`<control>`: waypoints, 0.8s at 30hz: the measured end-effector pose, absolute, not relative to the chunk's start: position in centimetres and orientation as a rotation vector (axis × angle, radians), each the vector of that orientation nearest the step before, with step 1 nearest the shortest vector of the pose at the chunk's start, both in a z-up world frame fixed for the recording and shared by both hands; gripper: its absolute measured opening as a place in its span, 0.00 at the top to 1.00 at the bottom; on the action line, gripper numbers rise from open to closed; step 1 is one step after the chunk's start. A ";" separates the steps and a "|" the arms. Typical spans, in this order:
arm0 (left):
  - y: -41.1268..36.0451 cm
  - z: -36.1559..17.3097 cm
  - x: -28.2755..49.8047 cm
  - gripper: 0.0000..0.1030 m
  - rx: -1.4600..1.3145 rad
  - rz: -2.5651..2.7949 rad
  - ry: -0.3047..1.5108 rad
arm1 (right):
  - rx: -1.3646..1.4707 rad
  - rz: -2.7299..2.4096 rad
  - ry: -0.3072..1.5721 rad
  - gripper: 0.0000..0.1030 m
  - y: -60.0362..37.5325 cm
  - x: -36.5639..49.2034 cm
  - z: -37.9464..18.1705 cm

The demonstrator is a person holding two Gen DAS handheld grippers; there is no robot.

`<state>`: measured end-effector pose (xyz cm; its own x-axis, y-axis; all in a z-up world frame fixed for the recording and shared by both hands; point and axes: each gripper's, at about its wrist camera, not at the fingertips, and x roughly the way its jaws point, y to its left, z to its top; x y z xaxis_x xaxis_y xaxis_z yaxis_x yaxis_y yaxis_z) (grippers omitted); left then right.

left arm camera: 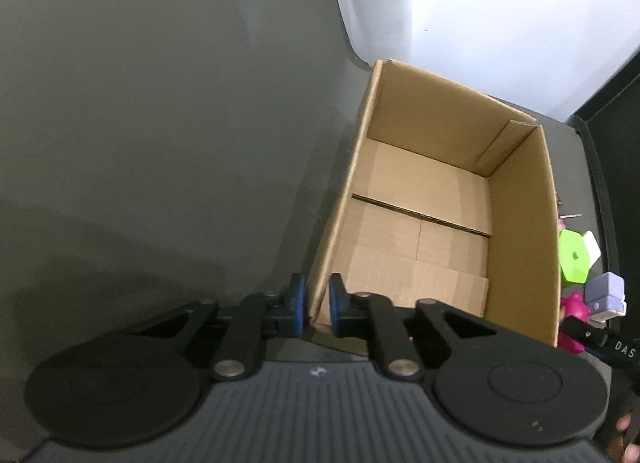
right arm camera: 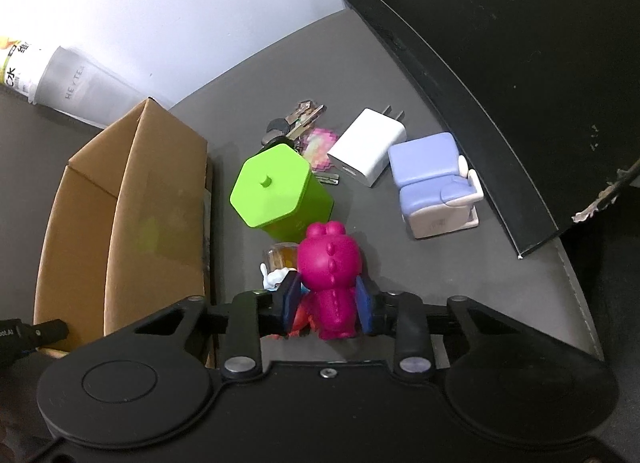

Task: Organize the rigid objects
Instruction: 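Move the right tool to the magenta pig figure and close on it, then carry the magenta pig over the cardboard box and open the right tool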

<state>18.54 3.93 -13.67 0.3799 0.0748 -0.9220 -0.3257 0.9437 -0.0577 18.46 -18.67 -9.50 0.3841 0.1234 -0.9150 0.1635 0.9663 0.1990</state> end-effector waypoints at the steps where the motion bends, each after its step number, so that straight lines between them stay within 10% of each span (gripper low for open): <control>1: 3.8 -13.7 18.5 0.89 -0.237 0.259 1.155 | 0.278 -0.026 1.182 0.80 -18.6 18.4 -9.4; 24: 3.7 -13.4 17.5 0.91 -0.247 0.181 1.167 | 0.385 -0.034 1.120 0.82 -19.9 16.8 -4.9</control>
